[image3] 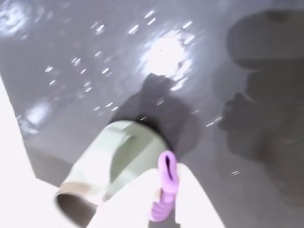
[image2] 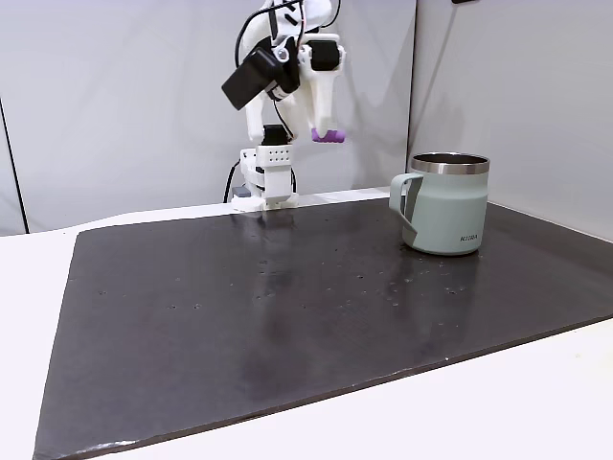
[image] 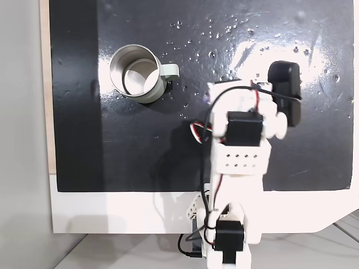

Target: Grasp a pengrip and put it in the cup.

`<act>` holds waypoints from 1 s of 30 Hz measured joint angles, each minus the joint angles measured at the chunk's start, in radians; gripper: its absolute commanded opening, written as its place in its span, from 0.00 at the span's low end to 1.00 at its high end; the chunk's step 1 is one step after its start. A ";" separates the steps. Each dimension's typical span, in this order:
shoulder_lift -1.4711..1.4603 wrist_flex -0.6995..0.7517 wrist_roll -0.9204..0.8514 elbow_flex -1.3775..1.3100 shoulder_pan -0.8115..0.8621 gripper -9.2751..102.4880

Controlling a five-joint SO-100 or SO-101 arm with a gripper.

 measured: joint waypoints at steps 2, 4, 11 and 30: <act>-0.046 0.000 0.052 -0.080 -0.054 0.08; -0.087 0.000 0.092 -0.163 -0.106 0.08; -0.190 -0.040 0.144 -0.341 -0.210 0.08; -0.393 -0.146 0.183 -0.529 -0.391 0.08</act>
